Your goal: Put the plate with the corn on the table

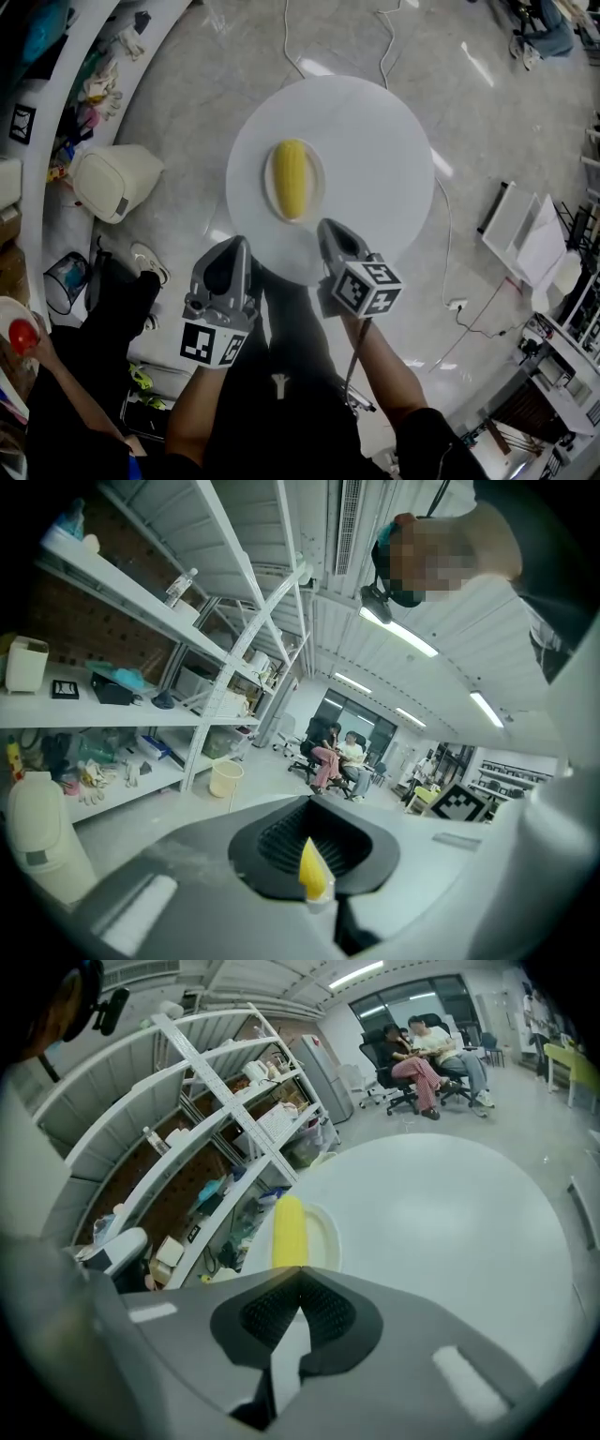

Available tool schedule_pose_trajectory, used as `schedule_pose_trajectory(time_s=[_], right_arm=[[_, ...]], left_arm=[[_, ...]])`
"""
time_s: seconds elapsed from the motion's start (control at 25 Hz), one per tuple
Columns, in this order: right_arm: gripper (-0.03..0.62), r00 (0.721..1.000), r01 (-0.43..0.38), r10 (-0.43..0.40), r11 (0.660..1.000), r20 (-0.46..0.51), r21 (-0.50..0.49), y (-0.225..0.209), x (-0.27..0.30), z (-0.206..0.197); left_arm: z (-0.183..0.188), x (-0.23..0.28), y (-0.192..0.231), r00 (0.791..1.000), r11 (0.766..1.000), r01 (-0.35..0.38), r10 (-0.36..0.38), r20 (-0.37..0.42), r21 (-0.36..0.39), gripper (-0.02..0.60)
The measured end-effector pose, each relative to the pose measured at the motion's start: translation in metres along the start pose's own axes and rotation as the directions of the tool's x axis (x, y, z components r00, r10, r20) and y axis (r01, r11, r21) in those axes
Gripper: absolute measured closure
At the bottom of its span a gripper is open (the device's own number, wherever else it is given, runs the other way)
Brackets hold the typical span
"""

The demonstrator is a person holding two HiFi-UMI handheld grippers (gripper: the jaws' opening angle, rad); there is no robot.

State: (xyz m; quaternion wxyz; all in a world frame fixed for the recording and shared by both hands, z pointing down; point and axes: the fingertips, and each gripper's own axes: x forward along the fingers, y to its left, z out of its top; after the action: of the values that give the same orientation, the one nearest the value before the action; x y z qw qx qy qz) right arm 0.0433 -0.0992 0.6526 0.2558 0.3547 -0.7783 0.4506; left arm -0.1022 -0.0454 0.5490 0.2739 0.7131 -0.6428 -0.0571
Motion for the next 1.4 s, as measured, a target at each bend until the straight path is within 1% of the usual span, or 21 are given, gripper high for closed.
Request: schedule_pose_trajectory(time_s=[0.2, 0.4, 0.76, 0.92, 1.16, 1.32, 1.4], right_arm=[[0.585, 0.997, -0.031, 0.033, 0.999, 0.063, -0.040, 0.024, -0.024, 0.016], [0.585, 0.991, -0.036, 0.045, 0.996, 0.128, -0.076, 0.055, -0.056, 0.031], [0.585, 0.968, -0.039, 0.071, 0.990, 0.241, -0.133, 0.110, -0.113, 0.062], [0.585, 0.948, -0.037, 0.086, 0.986, 0.306, -0.162, 0.134, -0.140, 0.077], [0.585, 0.906, -0.036, 0.119, 0.978, 0.407, -0.205, 0.169, -0.176, 0.103], [0.585, 0.880, -0.039, 0.151, 0.968, 0.450, -0.249, 0.187, -0.202, 0.109], [0.585, 0.862, -0.045, 0.173, 0.962, 0.476, -0.268, 0.197, -0.217, 0.112]], left_arm=[[0.018, -0.008, -0.021, 1.000, 0.999, 0.027, -0.027, 0.014, 0.020, 0.580], [0.047, -0.024, -0.048, 0.997, 0.997, 0.058, -0.060, 0.038, 0.045, 0.580], [0.098, -0.058, -0.083, 0.989, 0.991, 0.107, -0.115, 0.096, 0.083, 0.580], [0.116, -0.076, -0.091, 0.984, 0.989, 0.118, -0.129, 0.121, 0.092, 0.580], [0.152, -0.097, -0.093, 0.974, 0.986, 0.121, -0.141, 0.177, 0.119, 0.580], [0.170, -0.111, -0.106, 0.967, 0.981, 0.134, -0.160, 0.199, 0.140, 0.580], [0.177, -0.118, -0.113, 0.962, 0.978, 0.143, -0.174, 0.212, 0.153, 0.580]])
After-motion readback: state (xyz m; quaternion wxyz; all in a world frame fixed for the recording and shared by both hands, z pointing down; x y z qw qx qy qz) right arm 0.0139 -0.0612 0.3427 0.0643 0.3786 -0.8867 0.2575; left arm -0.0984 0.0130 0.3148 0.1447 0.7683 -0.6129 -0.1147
